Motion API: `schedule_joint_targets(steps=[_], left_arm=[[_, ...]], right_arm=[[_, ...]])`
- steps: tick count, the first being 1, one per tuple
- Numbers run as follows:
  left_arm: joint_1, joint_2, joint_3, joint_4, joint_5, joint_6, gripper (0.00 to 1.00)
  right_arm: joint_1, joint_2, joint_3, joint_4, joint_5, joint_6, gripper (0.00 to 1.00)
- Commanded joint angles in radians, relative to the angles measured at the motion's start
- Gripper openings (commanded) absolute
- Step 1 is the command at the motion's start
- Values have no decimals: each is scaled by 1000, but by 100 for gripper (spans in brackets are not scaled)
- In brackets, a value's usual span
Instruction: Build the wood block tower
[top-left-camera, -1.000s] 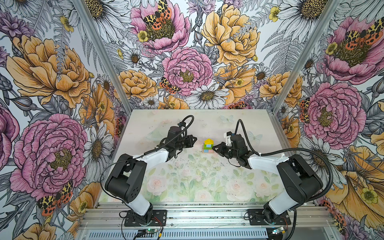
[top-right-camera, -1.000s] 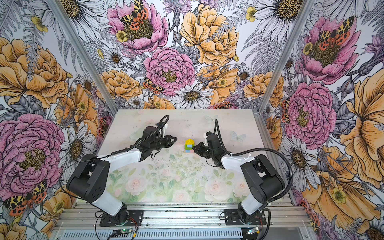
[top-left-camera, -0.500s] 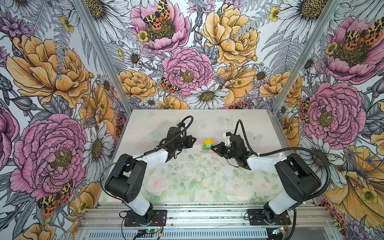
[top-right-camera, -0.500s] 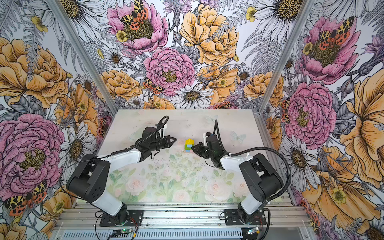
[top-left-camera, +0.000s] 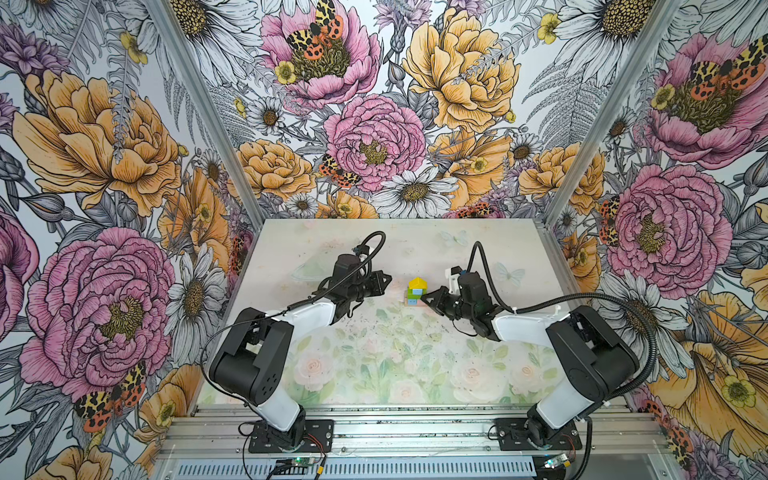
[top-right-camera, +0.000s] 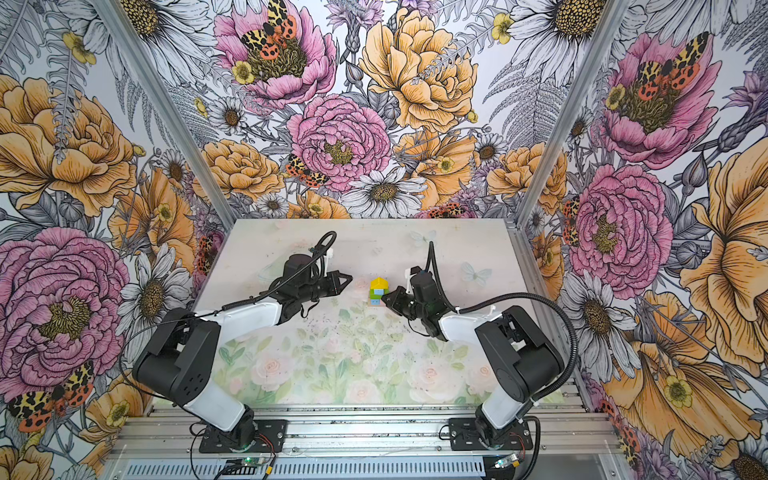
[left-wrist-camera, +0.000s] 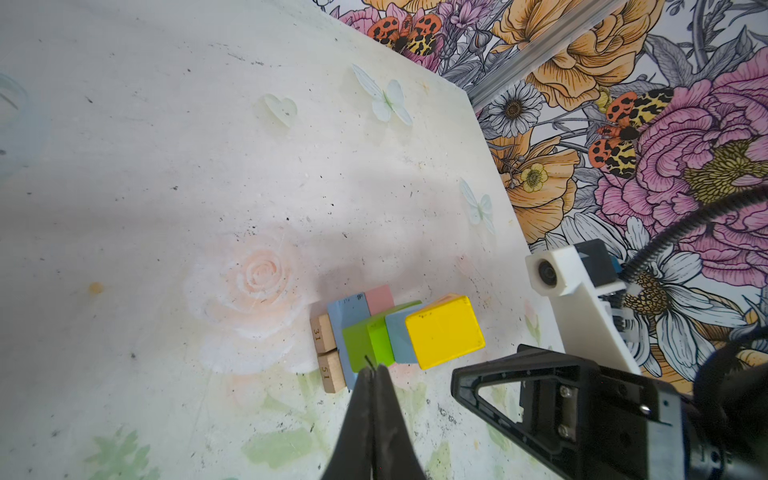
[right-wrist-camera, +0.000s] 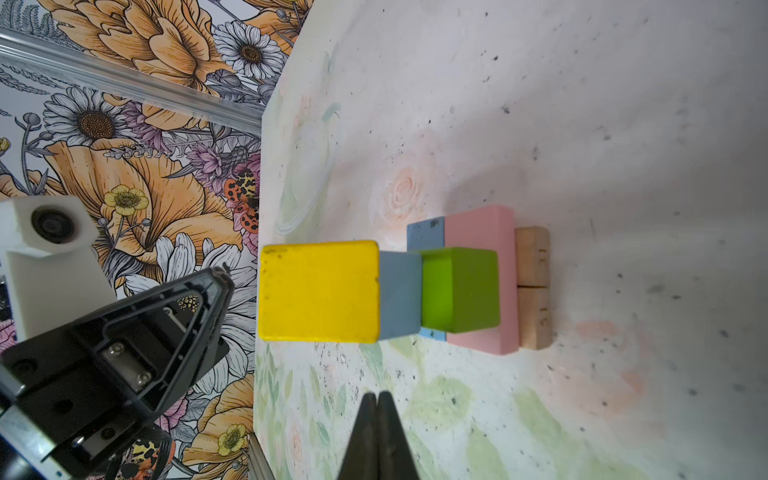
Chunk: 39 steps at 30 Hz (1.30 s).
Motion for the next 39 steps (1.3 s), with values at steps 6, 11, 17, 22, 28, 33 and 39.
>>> schedule_joint_targets(steps=[6,11,17,22,28,33,39], left_arm=[[15,-10,-13,34,15,9,0],[17,-11,-17,37,18,9,0],[21,-10,-19,41,24,8,0],[27,-6,-25,49,29,8,0],[32,-3,-24,53,35,6,0],[33,0,-25,53,37,8,0],[37,4,-21,53,43,7,0]], right_arm=[[11,16,-27,73,49,33,0],[14,27,-39,124,62,54,0],[17,45,-40,149,65,70,0],[21,51,-38,157,71,74,0],[22,53,-36,151,81,77,0],[22,54,-36,150,89,77,0],[23,56,-30,145,95,78,0]])
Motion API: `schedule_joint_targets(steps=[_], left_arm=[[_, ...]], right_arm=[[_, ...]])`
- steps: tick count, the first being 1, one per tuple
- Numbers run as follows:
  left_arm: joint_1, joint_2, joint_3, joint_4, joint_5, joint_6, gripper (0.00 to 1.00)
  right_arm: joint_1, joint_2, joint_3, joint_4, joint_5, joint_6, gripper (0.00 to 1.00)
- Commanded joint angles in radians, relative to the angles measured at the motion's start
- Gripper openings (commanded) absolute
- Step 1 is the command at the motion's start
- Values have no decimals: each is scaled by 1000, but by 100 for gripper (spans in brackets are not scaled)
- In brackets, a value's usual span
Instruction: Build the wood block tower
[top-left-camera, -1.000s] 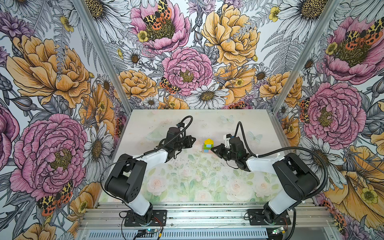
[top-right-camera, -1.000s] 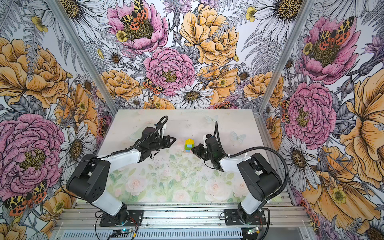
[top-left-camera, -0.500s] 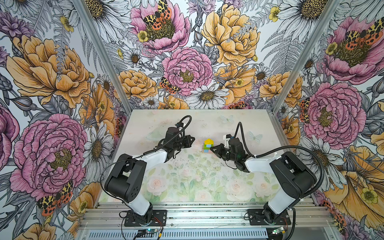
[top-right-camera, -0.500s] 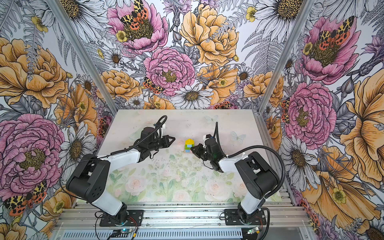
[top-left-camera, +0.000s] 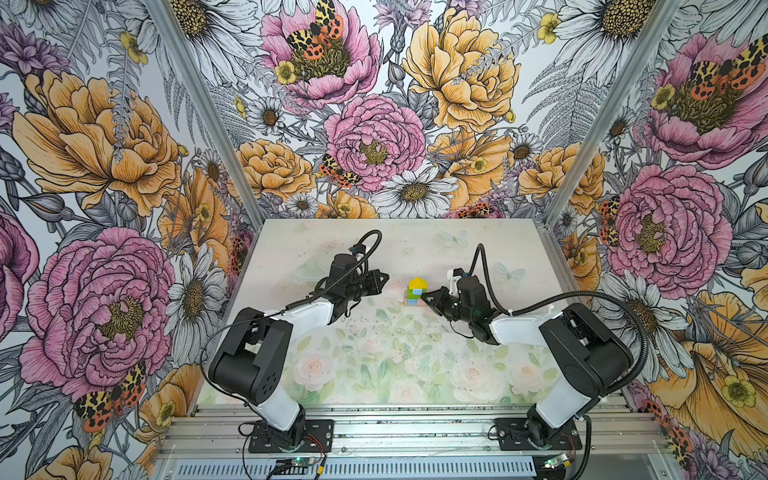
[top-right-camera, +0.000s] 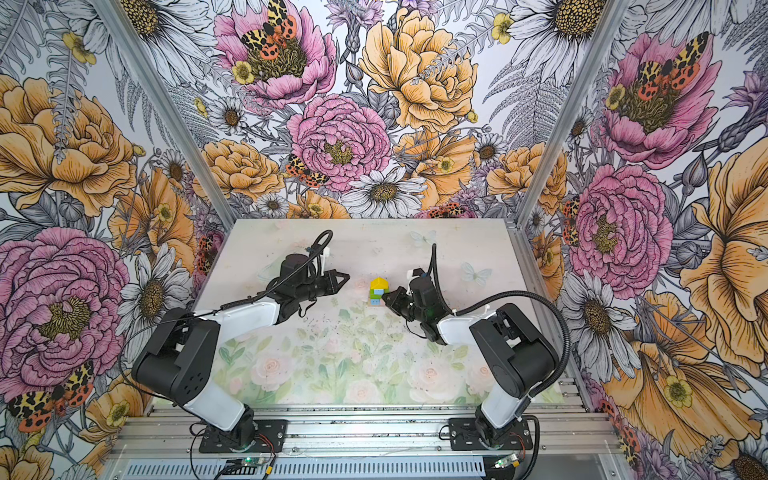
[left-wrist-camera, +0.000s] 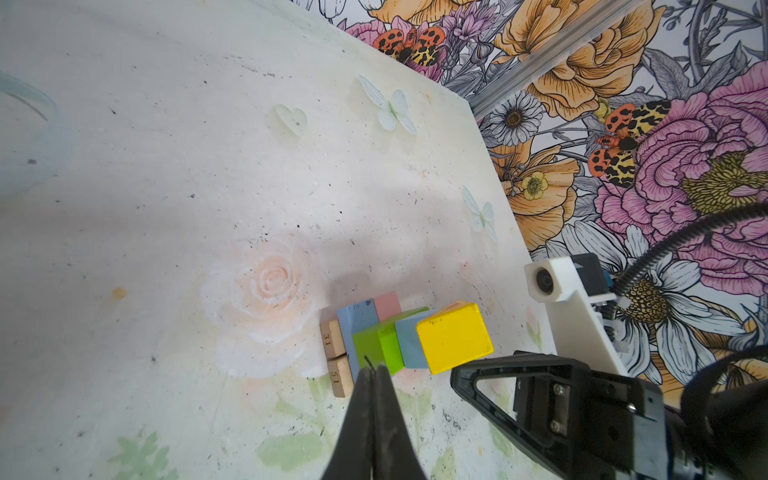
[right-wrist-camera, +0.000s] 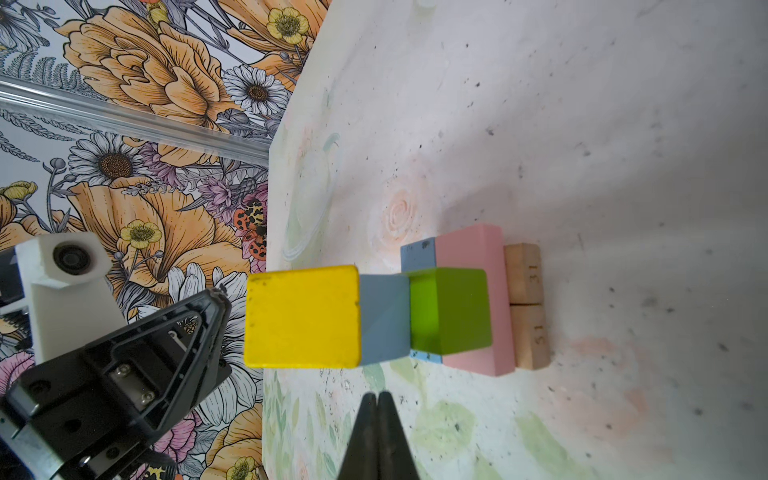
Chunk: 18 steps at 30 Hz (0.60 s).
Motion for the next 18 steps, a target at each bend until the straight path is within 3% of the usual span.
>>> schedule_joint_targets(steps=[1,18], left_arm=[[11,4,-14,32,32,7,0],[12,2,-14,34,33,8,0]], right_arm=[[5,26,5,23,22,7,0],[6,25,6,29,32,7,0]])
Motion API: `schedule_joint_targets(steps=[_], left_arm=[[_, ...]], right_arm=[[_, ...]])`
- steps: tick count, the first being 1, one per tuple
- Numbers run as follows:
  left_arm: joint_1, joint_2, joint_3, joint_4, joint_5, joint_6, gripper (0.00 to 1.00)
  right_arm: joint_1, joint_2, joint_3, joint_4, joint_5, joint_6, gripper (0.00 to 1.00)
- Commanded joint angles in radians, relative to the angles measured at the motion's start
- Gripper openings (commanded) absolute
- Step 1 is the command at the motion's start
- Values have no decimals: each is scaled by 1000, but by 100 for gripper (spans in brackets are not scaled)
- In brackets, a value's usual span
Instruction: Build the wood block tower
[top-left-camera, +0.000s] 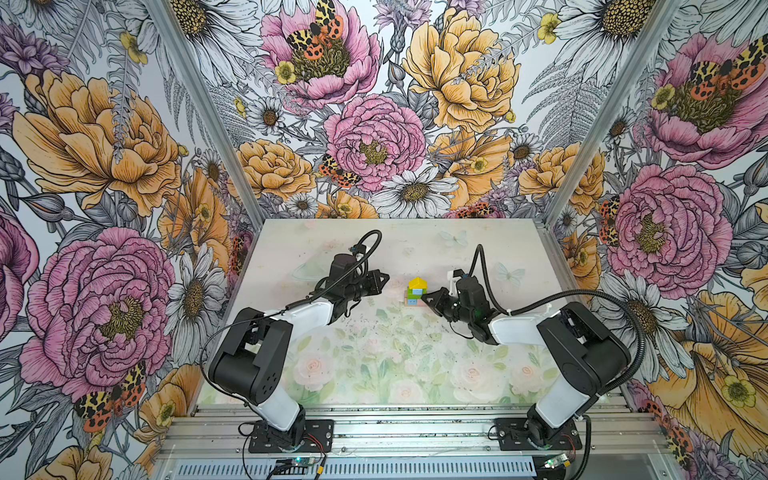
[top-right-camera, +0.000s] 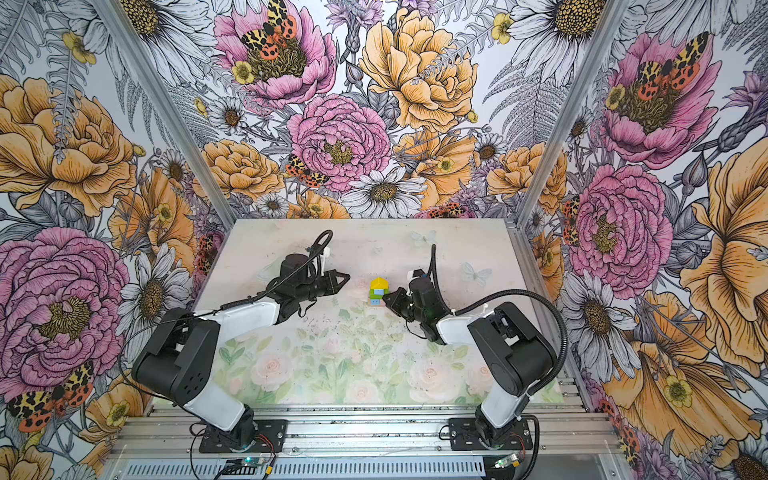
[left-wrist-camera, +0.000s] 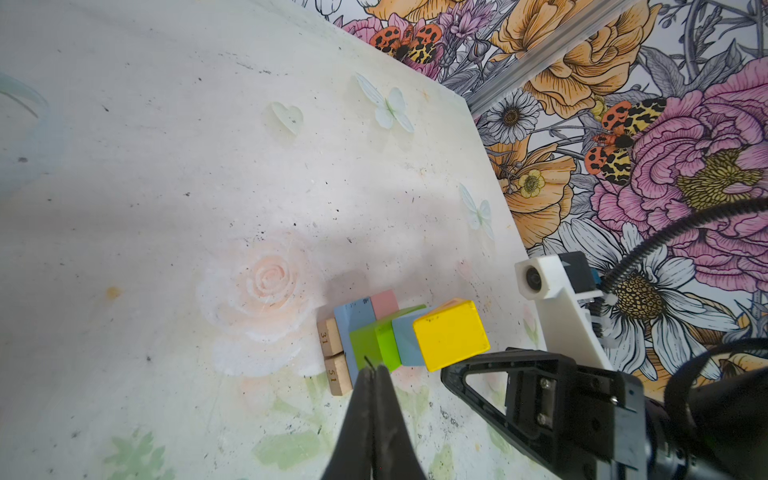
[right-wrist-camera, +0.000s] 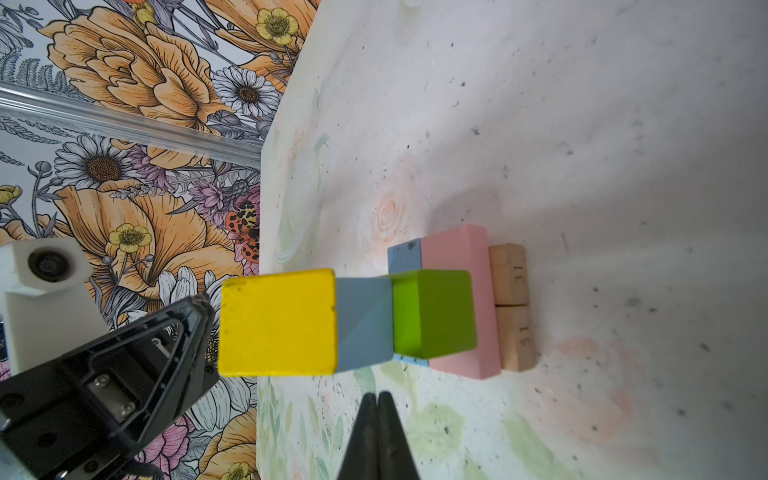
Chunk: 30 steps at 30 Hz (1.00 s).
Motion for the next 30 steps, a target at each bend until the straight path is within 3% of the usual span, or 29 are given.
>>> schedule_joint_targets(steps=[1,30], left_arm=[[12,2,-14,34,23,8,0],[16,0,-19,35,23,7,0]], right_arm=[[5,10,6,30,23,7,0],[6,29,12,77,30,24,0]])
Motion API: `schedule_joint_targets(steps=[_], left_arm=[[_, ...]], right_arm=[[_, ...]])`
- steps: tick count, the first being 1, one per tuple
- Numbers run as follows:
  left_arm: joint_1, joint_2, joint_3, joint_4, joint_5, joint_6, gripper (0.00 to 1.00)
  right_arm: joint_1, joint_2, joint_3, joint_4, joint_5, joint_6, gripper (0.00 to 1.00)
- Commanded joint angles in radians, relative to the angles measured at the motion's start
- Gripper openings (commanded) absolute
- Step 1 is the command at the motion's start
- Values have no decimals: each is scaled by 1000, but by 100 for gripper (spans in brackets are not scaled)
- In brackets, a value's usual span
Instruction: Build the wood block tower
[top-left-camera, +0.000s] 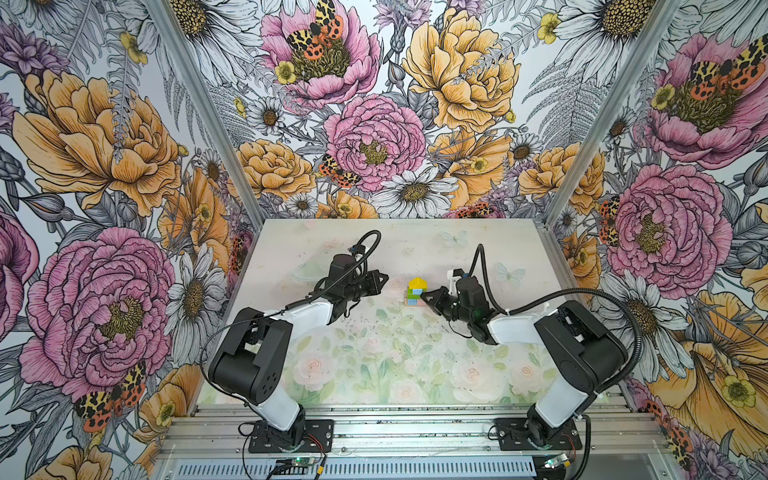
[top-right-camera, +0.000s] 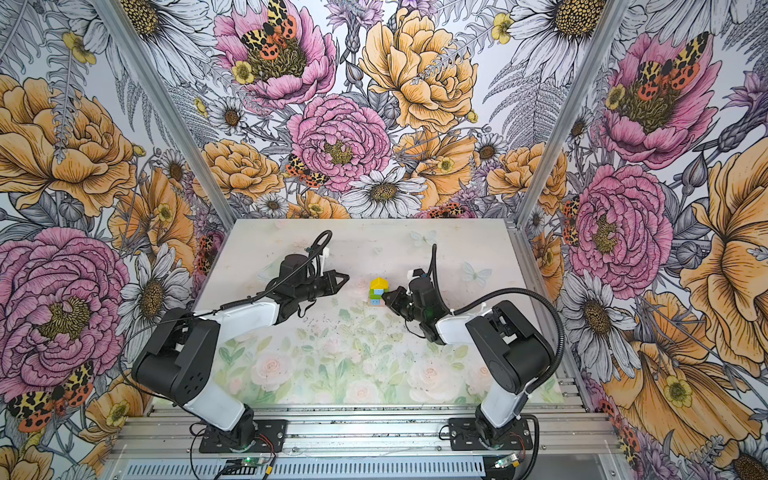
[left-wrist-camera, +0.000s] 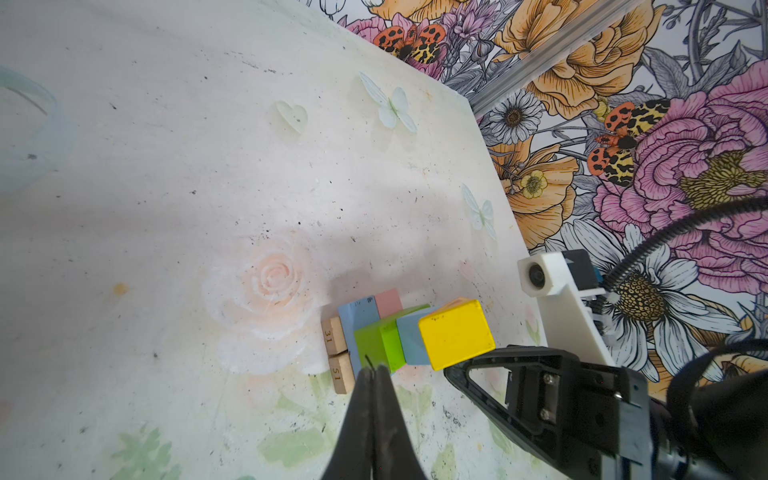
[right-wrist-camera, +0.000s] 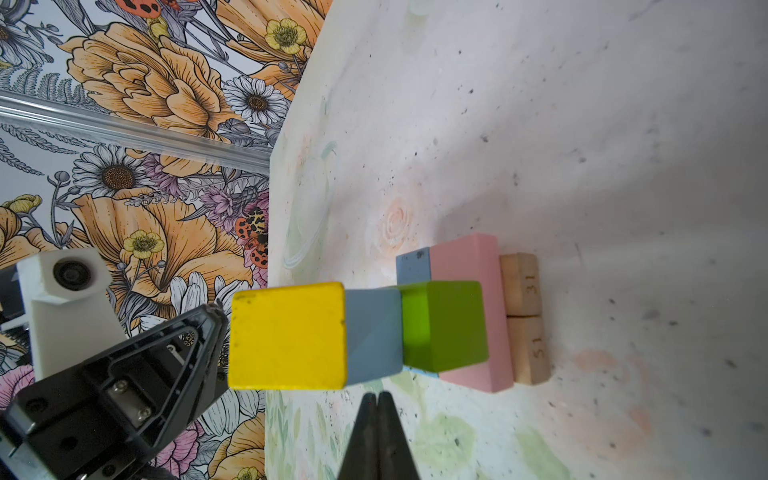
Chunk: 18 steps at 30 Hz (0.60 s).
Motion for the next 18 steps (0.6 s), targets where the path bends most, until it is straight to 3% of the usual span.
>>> schedule_joint_targets(steps=[1,18], left_arm=[[10,-1,-15,35,26,9,0],[10,-2,-15,35,27,10,0]], right_arm=[[7,12,13,31,24,0,0],[6,10,12,32,37,0,0]])
